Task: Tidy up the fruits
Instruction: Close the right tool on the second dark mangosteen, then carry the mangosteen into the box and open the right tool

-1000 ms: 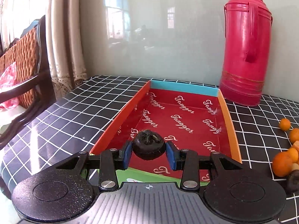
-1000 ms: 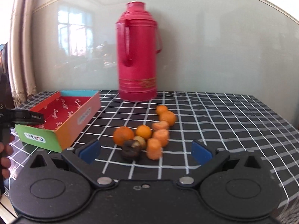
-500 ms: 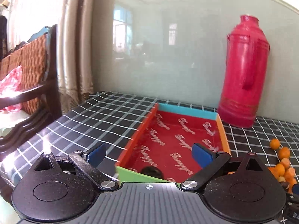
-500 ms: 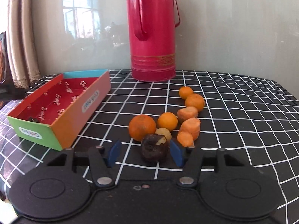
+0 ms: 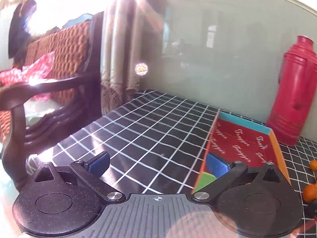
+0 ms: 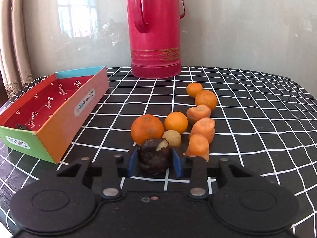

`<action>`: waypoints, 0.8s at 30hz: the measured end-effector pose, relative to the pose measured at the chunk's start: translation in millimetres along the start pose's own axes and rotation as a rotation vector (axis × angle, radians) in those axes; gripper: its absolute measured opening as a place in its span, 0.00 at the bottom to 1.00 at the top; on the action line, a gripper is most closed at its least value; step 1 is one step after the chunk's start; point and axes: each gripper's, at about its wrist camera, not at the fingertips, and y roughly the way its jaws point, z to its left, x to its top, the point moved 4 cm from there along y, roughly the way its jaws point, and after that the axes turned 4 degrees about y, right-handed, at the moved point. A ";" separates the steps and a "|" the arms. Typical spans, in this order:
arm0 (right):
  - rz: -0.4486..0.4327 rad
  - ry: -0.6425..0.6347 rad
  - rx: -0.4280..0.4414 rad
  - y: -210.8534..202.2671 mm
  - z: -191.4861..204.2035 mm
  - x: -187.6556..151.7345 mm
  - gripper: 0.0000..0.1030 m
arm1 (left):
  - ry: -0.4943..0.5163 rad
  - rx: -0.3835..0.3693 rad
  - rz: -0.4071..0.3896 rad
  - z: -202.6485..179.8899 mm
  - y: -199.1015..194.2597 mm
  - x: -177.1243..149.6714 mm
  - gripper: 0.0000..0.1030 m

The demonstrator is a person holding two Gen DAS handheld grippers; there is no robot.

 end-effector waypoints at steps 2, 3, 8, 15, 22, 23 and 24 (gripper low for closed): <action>-0.011 0.002 0.014 -3.6 2.6 -0.1 0.29 | -0.032 0.020 0.008 8.1 4.5 -0.7 0.99; -0.026 -0.004 0.018 -7.5 4.8 0.3 0.29 | -0.047 0.028 0.009 10.9 6.3 -0.8 0.99; -0.134 -0.024 0.145 -36.5 28.5 16.3 0.29 | -0.073 0.058 0.011 20.1 7.8 -4.6 0.99; -0.169 -0.124 0.292 -36.3 95.2 38.1 0.29 | -0.043 0.059 0.008 20.7 6.4 -8.9 0.99; -0.082 -0.192 0.322 -9.0 136.8 24.8 0.30 | -0.046 0.070 0.008 27.7 5.5 -10.9 0.99; -0.077 -0.192 0.324 -8.1 137.3 23.1 0.30 | -0.046 0.071 0.011 28.7 5.9 -11.3 0.99; -0.077 -0.188 0.325 -9.2 136.4 21.6 0.33 | -0.047 0.071 0.013 29.1 6.5 -11.6 0.99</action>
